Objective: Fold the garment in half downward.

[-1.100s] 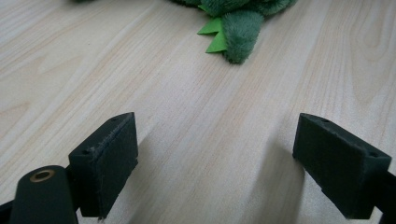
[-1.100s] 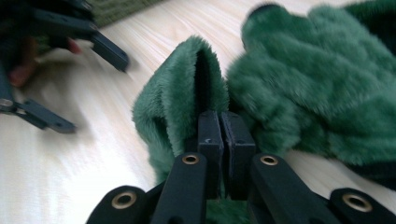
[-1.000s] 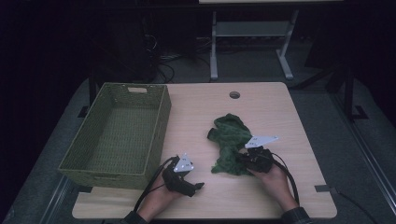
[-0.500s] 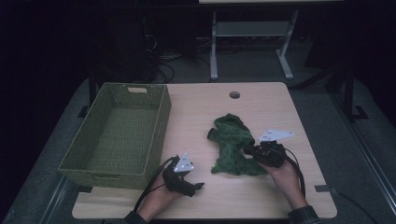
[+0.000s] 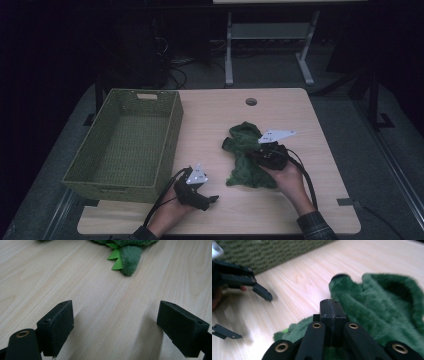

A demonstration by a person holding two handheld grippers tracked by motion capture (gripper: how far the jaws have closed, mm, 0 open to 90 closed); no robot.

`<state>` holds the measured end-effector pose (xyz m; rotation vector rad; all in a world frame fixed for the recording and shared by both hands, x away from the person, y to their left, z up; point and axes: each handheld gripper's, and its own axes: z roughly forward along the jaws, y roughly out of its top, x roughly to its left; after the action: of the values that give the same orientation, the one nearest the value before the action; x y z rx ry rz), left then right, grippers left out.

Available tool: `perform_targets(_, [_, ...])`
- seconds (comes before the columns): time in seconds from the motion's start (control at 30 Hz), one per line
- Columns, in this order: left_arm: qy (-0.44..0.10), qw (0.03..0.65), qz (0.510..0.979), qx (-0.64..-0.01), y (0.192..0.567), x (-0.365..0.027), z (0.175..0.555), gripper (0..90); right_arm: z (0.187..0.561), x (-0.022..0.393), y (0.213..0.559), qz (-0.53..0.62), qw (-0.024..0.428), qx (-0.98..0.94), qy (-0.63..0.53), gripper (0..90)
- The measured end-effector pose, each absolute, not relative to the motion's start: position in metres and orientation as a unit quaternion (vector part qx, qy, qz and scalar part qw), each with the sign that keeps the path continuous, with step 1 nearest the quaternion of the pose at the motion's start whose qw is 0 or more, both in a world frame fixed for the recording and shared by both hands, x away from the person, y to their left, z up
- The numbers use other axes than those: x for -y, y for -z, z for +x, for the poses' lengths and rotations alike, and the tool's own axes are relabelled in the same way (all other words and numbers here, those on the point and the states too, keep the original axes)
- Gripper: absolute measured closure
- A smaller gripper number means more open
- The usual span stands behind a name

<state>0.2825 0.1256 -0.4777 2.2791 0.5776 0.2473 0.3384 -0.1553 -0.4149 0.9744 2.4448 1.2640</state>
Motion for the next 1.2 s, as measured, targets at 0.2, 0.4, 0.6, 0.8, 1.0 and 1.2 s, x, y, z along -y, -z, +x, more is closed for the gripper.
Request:
perform_targets(0.2, [-0.095,0.379,0.892,-0.228,0.478,-0.126,0.282,13.4,0.340,0.155,0.435,0.348,0.086,-0.848,-0.390,90.0])
perform_targets(0.4, [-0.095,0.380,0.892,-0.228,0.478,-0.125,0.282,13.4,0.338,0.151,0.446,0.349,0.071,-0.858,-0.370,90.0])
perform_targets(0.6, [-0.095,0.379,0.892,-0.228,0.478,-0.125,0.282,13.4,0.339,0.148,0.456,0.359,0.050,-0.869,-0.337,90.0])
perform_targets(0.8, [-0.095,0.380,0.892,-0.228,0.478,-0.125,0.282,13.4,0.337,0.147,0.456,0.359,0.048,-0.874,-0.324,90.0])
perform_targets(1.0, [-0.095,0.380,0.891,-0.229,0.478,-0.125,0.282,13.4,0.336,0.148,0.457,0.358,0.055,-0.870,-0.335,90.0])
perform_targets(1.2, [-0.096,0.379,0.892,-0.228,0.478,-0.125,0.282,13.4,0.326,0.164,0.437,0.347,0.082,-0.851,-0.387,90.0])
